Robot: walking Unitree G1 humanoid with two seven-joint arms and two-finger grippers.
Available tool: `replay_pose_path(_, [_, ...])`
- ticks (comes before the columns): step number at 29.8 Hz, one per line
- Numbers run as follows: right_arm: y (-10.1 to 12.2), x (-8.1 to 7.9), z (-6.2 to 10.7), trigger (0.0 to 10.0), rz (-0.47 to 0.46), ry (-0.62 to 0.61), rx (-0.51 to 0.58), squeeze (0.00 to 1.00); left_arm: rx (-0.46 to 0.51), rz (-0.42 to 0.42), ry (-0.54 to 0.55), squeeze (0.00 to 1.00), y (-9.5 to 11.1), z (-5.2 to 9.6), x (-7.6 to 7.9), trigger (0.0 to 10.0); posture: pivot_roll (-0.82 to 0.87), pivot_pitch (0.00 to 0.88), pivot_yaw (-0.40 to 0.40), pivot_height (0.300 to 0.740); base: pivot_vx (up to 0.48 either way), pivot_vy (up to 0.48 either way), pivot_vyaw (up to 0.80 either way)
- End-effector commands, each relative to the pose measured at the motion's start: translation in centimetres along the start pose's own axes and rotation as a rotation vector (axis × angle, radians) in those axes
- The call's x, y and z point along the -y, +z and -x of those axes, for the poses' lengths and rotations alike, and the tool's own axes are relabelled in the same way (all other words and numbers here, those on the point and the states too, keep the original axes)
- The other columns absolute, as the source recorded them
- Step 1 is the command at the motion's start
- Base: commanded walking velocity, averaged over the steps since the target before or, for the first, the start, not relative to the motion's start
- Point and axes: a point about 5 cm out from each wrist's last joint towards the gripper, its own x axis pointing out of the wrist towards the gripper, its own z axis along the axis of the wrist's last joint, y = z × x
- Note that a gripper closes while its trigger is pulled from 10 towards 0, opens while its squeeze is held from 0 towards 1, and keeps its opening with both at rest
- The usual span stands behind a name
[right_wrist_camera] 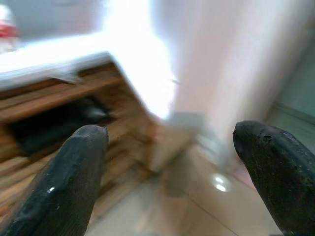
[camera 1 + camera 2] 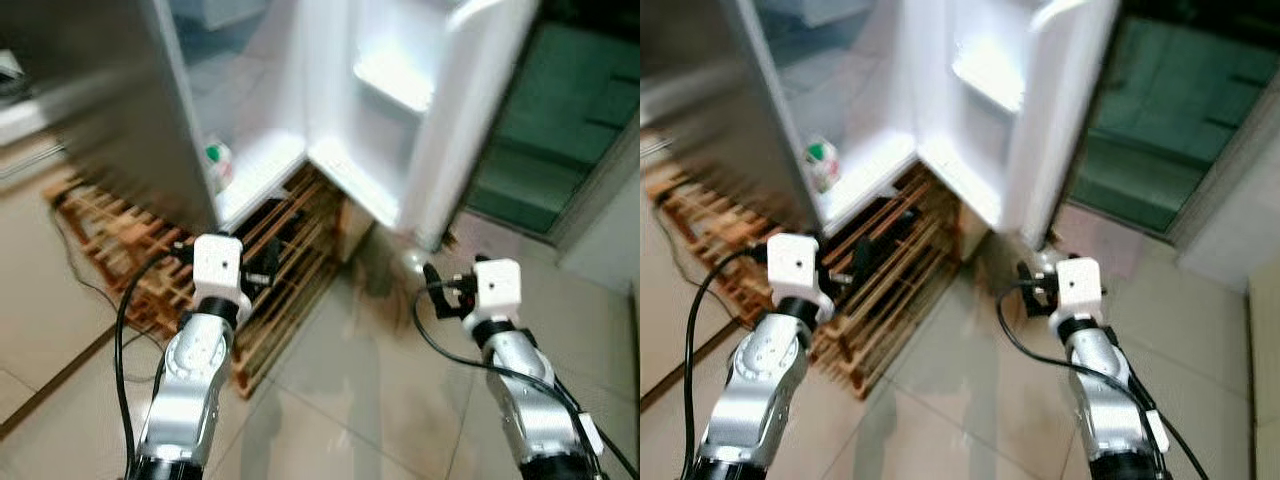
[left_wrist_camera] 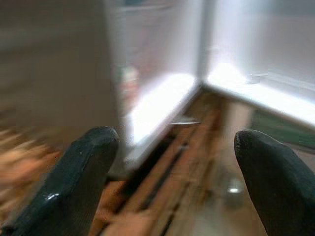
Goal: Restocking fridge
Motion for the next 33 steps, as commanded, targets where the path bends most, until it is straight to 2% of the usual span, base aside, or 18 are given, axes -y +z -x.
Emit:
replay_pose_path(1, [0.2,0.5,0.0,10.0,0.003,-0.019,0.002,0.0,0.007,-0.007,-0.009,0.0,0.1,-0.2,0.3,10.0,0.0,0.0,-0.015,0.731,0.48,0.0,0.5])
replay_pose_path(3, [0.2,0.5,0.0,10.0,-0.004,-0.025,0.002,0.0,0.005,-0.017,-0.007,0.0,0.1,-0.2,0.3,10.0,0.0,0.0,-0.013,0.731,0.48,0.0,0.0])
replay_pose_path(9, [0.3,0.1,0.0,10.0,-0.006,-0.002,0.013,0.0,-0.004,-0.009,0.022,0.0,0.0,-0.1,0.0,10.0,0.0,0.0,-0.014,0.731,0.0,0.0,0.0])
replay_pose_path(17, [1.1,-0.2,-0.8,10.0,-0.029,0.043,0.024,0.0,-0.002,-0.007,0.025,0.0,0.1,-0.1,0.0,10.0,0.0,0.0,-0.016,0.731,0.0,0.0,0.0])
replay_pose_path(25, [0.5,-1.3,-0.8,10.0,-0.014,0.09,-0.017,0.0,-0.009,-0.004,0.025,0.0,0.1,0.1,-0.1,10.0,0.0,0.0,-0.011,0.731,0.0,0.0,0.0])
replay_pose_path(28, [0.6,-0.8,-1.2,10.0,0.019,0.082,-0.012,0.0,-0.01,-0.007,0.022,0.0,0.1,0.2,-0.2,10.0,0.01,0.0,-0.01,0.731,0.0,0.0,0.0])
replay_pose_path(33, [0.2,2.2,-1.2,10.0,0.102,-0.003,-0.036,0.0,-0.017,-0.008,0.024,0.0,0.0,0.5,-0.4,10.0,0.01,0.0,-0.005,0.731,0.0,0.0,0.0])
